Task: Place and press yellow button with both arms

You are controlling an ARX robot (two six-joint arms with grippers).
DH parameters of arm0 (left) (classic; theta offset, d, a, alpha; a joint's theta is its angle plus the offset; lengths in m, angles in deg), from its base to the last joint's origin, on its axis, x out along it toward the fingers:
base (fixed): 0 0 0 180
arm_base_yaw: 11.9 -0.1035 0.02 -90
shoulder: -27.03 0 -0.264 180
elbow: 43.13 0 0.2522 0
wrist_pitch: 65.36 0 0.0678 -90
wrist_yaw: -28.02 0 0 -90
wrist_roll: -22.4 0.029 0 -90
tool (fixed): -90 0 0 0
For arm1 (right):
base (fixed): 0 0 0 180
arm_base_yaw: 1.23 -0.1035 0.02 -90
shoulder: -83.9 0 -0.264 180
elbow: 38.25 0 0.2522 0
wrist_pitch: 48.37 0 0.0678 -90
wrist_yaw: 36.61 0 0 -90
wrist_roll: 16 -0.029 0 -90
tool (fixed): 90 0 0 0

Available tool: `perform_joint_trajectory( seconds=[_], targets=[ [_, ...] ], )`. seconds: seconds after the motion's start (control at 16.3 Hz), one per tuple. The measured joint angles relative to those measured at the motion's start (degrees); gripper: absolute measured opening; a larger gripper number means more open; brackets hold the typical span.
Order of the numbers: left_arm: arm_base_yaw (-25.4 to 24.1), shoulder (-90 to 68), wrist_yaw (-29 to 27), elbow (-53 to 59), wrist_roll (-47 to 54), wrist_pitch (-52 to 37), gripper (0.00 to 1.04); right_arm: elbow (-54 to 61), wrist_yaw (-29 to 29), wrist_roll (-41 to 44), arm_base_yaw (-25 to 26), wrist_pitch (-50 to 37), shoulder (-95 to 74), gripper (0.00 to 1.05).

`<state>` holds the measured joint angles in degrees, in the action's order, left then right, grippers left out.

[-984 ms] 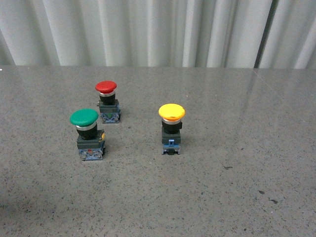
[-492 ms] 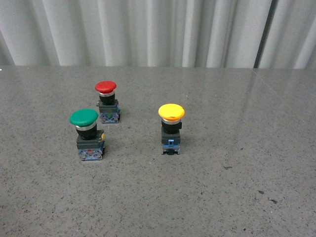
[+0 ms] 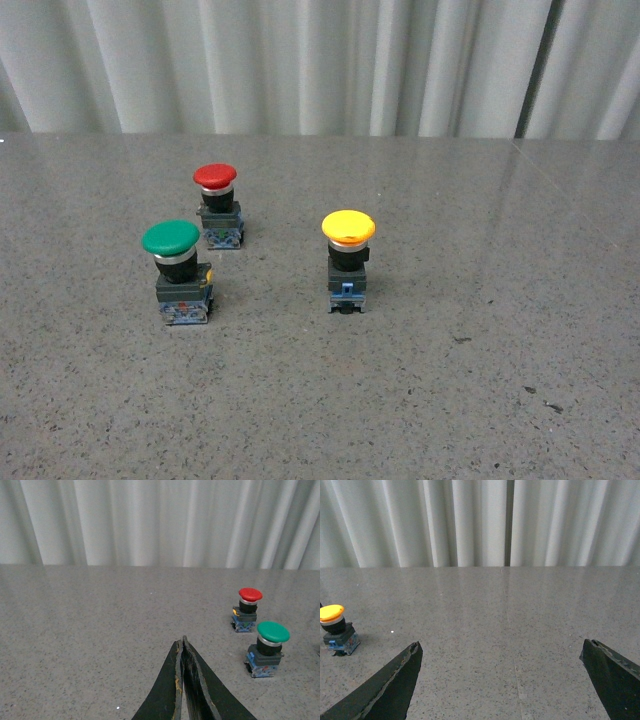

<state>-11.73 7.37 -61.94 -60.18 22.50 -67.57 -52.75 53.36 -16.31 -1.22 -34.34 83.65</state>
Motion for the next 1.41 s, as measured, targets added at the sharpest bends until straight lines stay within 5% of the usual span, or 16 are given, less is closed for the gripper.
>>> perform_joint_trajectory(
  seconds=[0.55,0.68,1.05,1.41],
  targets=[
    [-0.2,9.5,0.0,2.5,0.0,5.8,0.02,0.0,0.0,0.0,0.0,0.0,0.0,0.98],
    [-0.2,15.8,0.1,2.4,0.0,15.4,0.02,0.0,0.0,0.0,0.0,0.0,0.0,0.98],
    [-0.2,19.0,0.0,2.4,-0.1,16.2,0.02,0.0,0.0,0.0,0.0,0.0,0.0,0.98],
    [-0.2,19.0,-0.1,2.4,-0.1,16.2,0.65,0.0,0.0,0.0,0.0,0.0,0.0,0.98]
  ],
)
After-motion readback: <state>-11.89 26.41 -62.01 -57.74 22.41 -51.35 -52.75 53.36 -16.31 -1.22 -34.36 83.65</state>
